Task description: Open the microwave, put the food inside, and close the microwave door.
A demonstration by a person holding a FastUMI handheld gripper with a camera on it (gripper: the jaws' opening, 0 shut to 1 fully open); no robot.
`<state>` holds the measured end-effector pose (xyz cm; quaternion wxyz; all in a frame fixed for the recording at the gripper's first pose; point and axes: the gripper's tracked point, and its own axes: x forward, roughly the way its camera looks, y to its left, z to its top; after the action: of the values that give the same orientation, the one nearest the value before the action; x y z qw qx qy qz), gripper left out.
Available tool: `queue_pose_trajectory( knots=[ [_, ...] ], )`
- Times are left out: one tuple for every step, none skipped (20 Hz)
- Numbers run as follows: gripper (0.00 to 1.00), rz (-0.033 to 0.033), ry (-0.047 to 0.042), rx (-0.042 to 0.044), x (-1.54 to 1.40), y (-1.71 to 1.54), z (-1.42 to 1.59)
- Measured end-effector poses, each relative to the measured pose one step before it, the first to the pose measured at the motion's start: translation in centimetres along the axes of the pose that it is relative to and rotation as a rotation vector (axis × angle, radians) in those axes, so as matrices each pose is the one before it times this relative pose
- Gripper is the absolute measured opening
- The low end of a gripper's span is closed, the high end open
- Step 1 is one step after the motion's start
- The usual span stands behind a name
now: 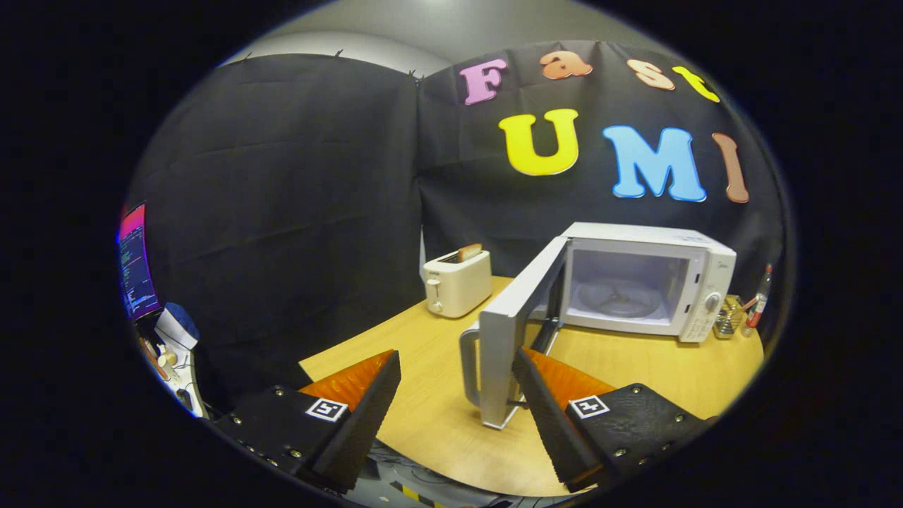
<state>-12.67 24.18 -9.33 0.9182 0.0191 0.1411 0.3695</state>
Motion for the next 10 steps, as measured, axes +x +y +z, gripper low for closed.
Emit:
queue_pose_trajectory(
  knots=[
    [0.99,-0.04130,-0.01665,0.00155,-0.311,-1.441,0.374],
    [0.98,-0.03940,-0.00286,0.00213,-0.190,-1.762,0.039],
    [0.98,-0.03792,0.00571,0.00364,-0.192,-1.579,-0.221],
    [0.98,-0.03676,0.00696,0.01165,-0.189,-1.715,-0.099],
    [0.98,-0.03989,0.00821,0.01632,-0.121,-1.688,-0.303],
    [0.98,-0.04265,0.01562,0.01862,-0.073,-1.777,-0.495],
    [0.98,-0.04194,0.02116,0.01820,0.107,-1.733,-0.638],
    [0.98,-0.03748,0.03165,0.01394,0.140,-1.631,-0.848],
    [0.98,-0.02823,0.03667,0.01147,0.258,-1.423,-1.175],
    [0.99,-0.02846,0.04819,0.01217,0.417,-1.332,-1.319]
  ],
)
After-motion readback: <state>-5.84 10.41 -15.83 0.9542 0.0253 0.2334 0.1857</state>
